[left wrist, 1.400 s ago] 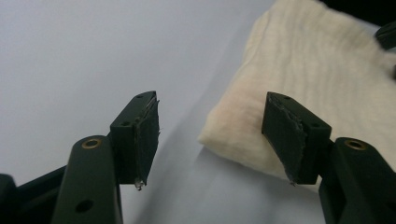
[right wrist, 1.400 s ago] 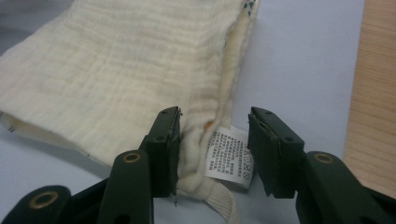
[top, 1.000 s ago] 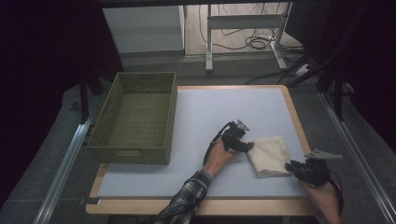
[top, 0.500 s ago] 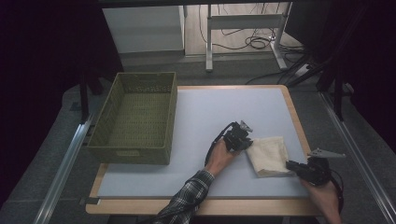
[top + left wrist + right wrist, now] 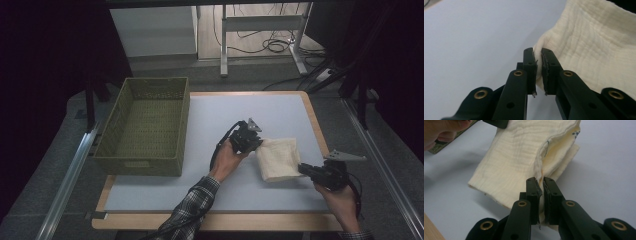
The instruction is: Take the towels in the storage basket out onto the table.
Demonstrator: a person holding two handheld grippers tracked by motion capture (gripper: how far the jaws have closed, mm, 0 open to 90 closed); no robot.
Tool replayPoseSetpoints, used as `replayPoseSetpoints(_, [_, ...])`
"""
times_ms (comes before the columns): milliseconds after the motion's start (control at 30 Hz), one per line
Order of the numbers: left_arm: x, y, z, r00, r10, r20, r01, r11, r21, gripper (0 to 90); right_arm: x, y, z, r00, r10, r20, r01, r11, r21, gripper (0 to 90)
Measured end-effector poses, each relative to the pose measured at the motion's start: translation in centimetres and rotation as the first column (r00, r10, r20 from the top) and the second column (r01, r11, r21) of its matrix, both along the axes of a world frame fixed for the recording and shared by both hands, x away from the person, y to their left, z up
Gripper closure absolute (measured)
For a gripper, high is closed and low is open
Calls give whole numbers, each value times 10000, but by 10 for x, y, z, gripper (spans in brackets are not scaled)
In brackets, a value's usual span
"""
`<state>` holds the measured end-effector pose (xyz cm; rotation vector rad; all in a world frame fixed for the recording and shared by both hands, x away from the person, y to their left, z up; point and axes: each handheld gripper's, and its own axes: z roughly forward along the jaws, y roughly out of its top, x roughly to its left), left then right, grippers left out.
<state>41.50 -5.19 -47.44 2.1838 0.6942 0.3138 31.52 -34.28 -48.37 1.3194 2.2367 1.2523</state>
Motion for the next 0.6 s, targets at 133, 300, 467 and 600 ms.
replayPoseSetpoints(133, [0,11,8,9998,129,141,-131,9998,120,828,5,10,5,9996,233,161,-233,9997,-21,836])
replayPoseSetpoints(300, [0,25,17,9989,351,325,-362,9988,322,828,9,24,11,9985,483,272,-483,9988,-26,836])
replayPoseSetpoints(467, [-1,40,26,9967,627,510,-649,9970,426,827,14,41,18,9959,807,400,-802,9967,-147,836])
replayPoseSetpoints(600, [-2,53,34,9941,812,722,-856,9945,605,828,19,55,24,9932,1039,524,-1030,9945,-191,836])
